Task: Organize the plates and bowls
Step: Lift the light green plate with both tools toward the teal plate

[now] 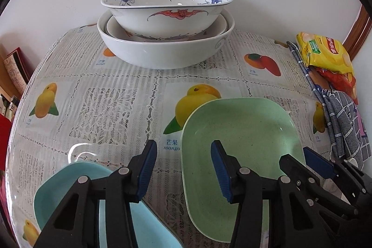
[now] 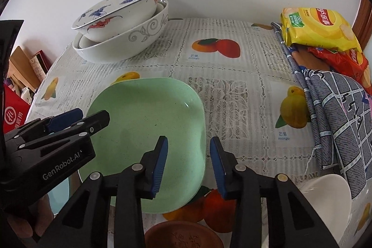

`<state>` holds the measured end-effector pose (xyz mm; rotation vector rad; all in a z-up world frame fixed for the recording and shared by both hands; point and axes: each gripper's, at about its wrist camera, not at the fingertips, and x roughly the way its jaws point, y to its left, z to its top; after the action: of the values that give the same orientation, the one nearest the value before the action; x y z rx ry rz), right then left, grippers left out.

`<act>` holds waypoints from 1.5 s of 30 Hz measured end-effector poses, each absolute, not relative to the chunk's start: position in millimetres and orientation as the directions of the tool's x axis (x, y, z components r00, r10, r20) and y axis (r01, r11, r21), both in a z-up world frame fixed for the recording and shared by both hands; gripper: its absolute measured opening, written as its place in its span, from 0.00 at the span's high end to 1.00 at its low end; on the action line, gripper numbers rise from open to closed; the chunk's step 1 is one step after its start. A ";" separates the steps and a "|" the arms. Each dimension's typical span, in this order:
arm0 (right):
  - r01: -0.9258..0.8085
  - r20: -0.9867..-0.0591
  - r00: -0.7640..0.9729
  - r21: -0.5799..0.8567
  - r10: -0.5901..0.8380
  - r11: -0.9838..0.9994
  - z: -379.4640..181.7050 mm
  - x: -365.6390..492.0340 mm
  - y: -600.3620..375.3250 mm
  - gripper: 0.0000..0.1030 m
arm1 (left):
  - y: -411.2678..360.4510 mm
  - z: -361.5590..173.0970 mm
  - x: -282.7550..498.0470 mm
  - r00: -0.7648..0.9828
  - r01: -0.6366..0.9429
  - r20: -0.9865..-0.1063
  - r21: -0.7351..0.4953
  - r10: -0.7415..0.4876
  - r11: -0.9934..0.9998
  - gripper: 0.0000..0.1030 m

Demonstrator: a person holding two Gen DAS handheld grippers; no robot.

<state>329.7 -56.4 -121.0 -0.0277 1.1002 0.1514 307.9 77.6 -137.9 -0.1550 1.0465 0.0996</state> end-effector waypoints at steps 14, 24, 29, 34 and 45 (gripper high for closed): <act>-0.064 -0.875 0.473 0.079 0.100 0.995 -116.8 331.4 -72.9 0.93 | 74.5 -138.6 309.0 0.517 -0.148 -0.856 -0.092 -0.002 0.985 0.92; -0.075 -0.819 0.563 0.079 0.107 0.994 -65.8 301.0 -71.0 0.93 | 75.4 -93.5 283.2 0.585 -0.136 -0.810 -0.136 -0.031 0.981 0.91; -0.067 -0.800 0.589 0.091 0.113 0.994 -45.5 277.7 -75.1 0.93 | 72.4 -74.0 263.9 0.611 -0.127 -0.790 -0.161 -0.050 0.979 0.92; -0.053 -0.780 0.619 0.077 0.093 0.996 -27.4 250.5 -77.9 0.93 | 64.9 -60.0 241.1 0.636 -0.094 -0.767 -0.180 -0.080 0.979 0.92; -0.054 -0.750 0.652 0.098 0.110 0.994 -4.5 206.3 -71.5 0.93 | 63.8 -39.3 195.5 0.674 -0.090 -0.735 -0.187 -0.078 0.978 0.92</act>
<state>206.3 -71.5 -4.5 0.0692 0.8553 0.0933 195.5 63.8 -39.3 -0.2148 0.8331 0.0067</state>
